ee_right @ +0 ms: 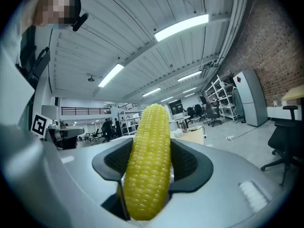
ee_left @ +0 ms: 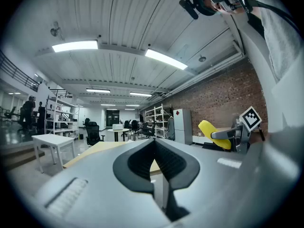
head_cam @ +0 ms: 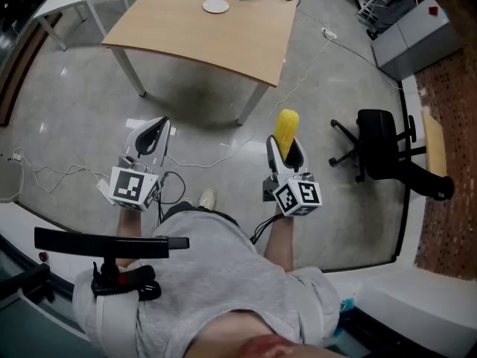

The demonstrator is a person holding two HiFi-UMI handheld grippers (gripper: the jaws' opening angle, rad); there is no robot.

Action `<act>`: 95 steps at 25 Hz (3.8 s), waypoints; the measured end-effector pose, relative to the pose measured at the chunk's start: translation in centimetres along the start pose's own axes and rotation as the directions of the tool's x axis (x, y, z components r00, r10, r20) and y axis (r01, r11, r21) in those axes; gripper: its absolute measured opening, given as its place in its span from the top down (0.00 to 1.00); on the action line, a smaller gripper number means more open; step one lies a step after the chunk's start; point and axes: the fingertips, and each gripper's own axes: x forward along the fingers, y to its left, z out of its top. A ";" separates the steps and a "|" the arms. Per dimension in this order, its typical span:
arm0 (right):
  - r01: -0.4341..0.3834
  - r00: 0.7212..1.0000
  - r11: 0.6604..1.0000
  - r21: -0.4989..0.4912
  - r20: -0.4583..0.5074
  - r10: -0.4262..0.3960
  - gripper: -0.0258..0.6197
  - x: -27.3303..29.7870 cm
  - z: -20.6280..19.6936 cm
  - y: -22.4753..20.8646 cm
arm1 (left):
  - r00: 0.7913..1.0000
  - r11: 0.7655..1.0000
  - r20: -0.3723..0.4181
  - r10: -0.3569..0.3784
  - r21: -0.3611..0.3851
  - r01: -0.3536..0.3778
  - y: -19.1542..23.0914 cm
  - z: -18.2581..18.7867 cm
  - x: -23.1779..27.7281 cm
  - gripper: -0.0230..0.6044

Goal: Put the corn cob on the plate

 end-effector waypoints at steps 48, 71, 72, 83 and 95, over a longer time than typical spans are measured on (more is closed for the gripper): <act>-0.010 1.000 1.000 -0.003 -0.007 0.010 0.57 20.6 4.7 -4.9 | 1.000 1.000 0.000 -0.025 -0.009 0.025 13.1 1.4 19.4 0.93; -0.010 1.000 1.000 0.014 0.005 0.010 0.58 36.3 5.4 -2.8 | 0.999 0.998 0.006 -0.037 -0.044 0.037 26.2 -0.2 27.6 0.93; -0.010 1.000 1.000 0.012 0.003 0.010 0.58 36.7 5.4 -2.7 | 0.999 0.998 0.007 -0.036 -0.047 0.037 26.6 -0.3 27.8 0.93; -0.037 0.999 0.999 0.008 -0.025 0.038 0.58 41.2 5.4 -2.4 | 1.000 0.998 0.019 0.012 -0.069 -0.010 30.3 0.1 29.1 0.93; -0.089 0.995 0.996 0.018 -0.035 0.090 0.58 49.1 5.3 -5.7 | 0.998 0.995 -0.018 0.064 -0.073 -0.066 33.6 -1.9 35.0 0.93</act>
